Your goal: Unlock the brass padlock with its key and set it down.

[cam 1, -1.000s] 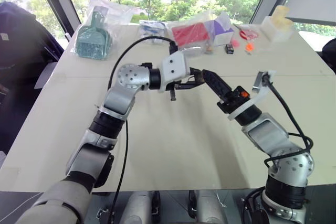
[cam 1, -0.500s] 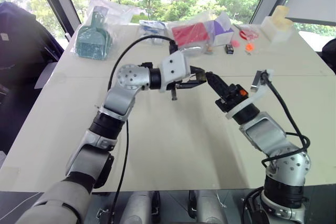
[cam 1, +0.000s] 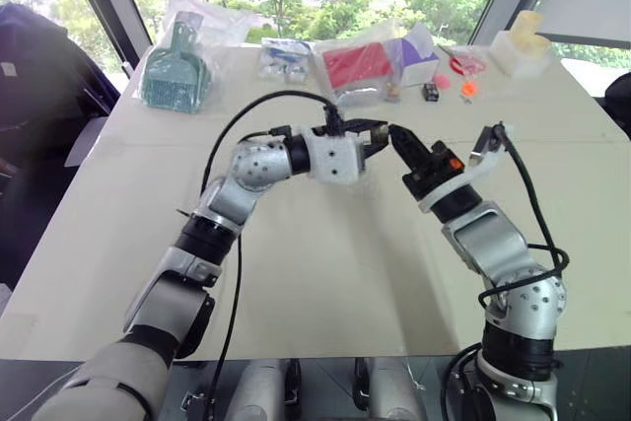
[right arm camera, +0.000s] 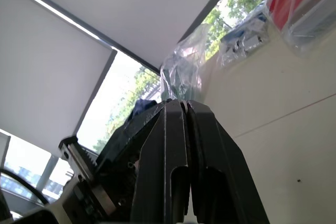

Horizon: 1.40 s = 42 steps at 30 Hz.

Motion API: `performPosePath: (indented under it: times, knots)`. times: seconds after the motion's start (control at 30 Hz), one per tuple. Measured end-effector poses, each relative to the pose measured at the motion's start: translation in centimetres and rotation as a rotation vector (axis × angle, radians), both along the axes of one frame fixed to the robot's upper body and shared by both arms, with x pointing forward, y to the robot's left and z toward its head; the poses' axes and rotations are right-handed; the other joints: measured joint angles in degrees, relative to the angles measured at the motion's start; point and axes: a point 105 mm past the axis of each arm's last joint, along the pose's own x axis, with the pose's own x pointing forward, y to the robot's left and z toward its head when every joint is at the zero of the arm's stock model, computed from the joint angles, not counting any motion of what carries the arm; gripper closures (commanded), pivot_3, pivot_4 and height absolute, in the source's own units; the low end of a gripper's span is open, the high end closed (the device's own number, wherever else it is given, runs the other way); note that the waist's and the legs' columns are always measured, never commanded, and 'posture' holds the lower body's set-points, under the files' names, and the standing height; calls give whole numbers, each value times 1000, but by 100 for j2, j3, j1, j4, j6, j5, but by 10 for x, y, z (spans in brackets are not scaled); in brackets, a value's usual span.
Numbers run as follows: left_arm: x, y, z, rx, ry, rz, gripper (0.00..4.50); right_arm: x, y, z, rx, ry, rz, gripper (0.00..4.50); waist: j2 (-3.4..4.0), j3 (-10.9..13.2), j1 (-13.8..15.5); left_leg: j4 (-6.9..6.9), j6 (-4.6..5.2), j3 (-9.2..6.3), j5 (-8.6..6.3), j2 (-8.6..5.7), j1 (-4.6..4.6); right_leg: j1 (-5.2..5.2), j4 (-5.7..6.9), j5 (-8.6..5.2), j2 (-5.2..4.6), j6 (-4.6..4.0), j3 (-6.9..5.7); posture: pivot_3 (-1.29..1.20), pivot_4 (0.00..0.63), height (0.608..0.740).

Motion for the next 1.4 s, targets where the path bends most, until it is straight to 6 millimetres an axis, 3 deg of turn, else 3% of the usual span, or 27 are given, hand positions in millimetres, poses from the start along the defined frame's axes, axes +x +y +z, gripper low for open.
performPosePath:
  times: [0.17,0.3,0.4,0.5,0.6,0.9,1.23,1.33,1.4]
  knots:
    - [4,2,1,29,-177,28,3739,4,2,3,65,25,11,4431,1,0,7,0,1,2,0,0,-1,1,1,0,-1,0,0,0,150,735]
    - [8,-4,1,-11,-68,7,3739,6,-5,5,-37,-29,-31,4431,1,0,11,0,1,7,-1,0,-2,2,-2,-1,-2,1,0,0,150,735]
    - [8,-7,3,-29,36,-32,3739,2,-15,3,-125,-86,-52,3097,1,0,-13,0,2,9,-1,2,-2,1,-7,-1,-2,2,0,0,150,735]
    - [5,-9,5,35,21,-73,3739,1,-29,-2,-300,-143,-77,1484,2,1,-9,0,7,12,-4,1,0,1,-7,-1,-2,2,-1,0,150,735]
    - [9,-3,5,53,29,-71,3739,-3,-32,-4,-362,-176,-36,27,2,1,-15,0,7,11,-4,5,3,2,-6,-1,-1,3,0,0,150,735]
    - [7,3,7,50,56,-100,3739,-9,-26,3,-397,-249,62,27,2,1,13,3,9,8,-5,3,2,6,-8,0,-5,3,0,0,150,735]
    - [-12,-8,13,28,32,-181,3739,-10,-15,4,-398,-259,122,27,2,1,7,3,9,7,-5,3,3,6,-8,0,-4,2,-1,0,150,735]
    - [-14,-10,14,30,31,-187,3739,-8,-15,1,-382,-248,124,897,2,1,9,4,9,8,-5,3,3,7,-8,0,-4,2,-1,0,150,735]
    - [-13,-10,13,31,38,-184,3739,-8,-14,2,-374,-256,130,1843,2,1,4,4,9,8,-5,3,3,6,-8,0,-4,2,-1,0,150,735]
